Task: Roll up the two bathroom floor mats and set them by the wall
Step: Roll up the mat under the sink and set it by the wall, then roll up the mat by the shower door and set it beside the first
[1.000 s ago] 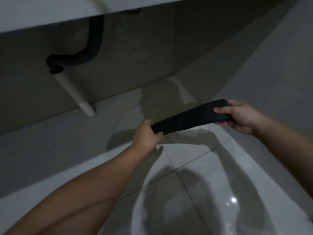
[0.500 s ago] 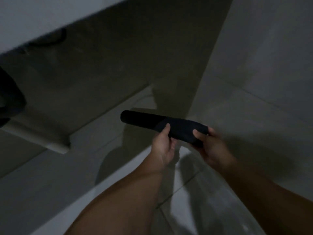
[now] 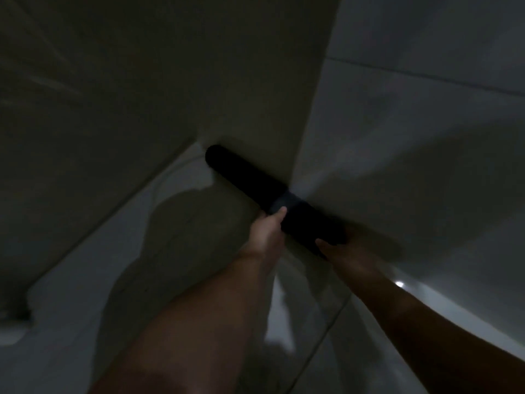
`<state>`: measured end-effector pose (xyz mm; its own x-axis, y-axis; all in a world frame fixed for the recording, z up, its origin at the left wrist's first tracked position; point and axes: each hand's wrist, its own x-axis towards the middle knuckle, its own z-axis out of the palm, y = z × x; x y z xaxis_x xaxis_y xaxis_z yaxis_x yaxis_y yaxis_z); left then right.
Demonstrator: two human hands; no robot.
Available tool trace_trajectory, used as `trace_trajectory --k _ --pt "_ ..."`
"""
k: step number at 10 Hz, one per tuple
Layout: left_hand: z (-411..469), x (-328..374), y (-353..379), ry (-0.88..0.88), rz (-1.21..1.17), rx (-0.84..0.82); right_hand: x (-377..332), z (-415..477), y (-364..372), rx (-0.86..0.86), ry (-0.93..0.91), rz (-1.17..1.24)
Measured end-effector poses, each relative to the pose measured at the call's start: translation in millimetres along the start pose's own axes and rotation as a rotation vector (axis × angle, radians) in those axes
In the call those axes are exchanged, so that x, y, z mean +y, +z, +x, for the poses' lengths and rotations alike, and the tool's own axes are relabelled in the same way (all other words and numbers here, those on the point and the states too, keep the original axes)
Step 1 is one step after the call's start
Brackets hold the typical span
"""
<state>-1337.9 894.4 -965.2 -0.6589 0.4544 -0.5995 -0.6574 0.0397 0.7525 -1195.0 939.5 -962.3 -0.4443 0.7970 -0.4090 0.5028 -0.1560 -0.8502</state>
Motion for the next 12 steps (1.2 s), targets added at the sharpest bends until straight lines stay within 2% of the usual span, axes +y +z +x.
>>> trace_trajectory --k 1,3,4,5,6,8,9,10,12 --pt "11 0 6 -0.091 0.129 0.077 -6 -5 -4 0.046 -0.153 -0.461" --pt "28 -3 -2 -0.052 0.240 0.138 13 -16 -7 0.047 -0.547 -1.173" --pt "24 4 -1 -0.056 0.259 0.045 14 -5 -16 -0.020 -0.636 -1.328" --pt "18 3 -5 -0.015 0.369 0.099 16 -2 -10 -0.166 -0.614 -1.385" --pt "17 0 -7 0.185 0.809 0.254 11 5 -10 -0.201 -0.599 -1.380" --pt "-5 1 -13 0.339 0.949 0.210 -15 -5 -12 -0.156 -0.628 -1.300" --pt "-17 -3 -20 0.400 0.978 0.114 -15 -11 -14 -0.206 -0.602 -1.272" --pt "-25 -3 -23 0.429 1.040 0.055 -15 -12 -13 -0.179 -0.583 -1.229" --pt "-46 -8 -21 0.449 1.303 -0.233 -13 -26 -32 -0.142 -0.526 -1.265"
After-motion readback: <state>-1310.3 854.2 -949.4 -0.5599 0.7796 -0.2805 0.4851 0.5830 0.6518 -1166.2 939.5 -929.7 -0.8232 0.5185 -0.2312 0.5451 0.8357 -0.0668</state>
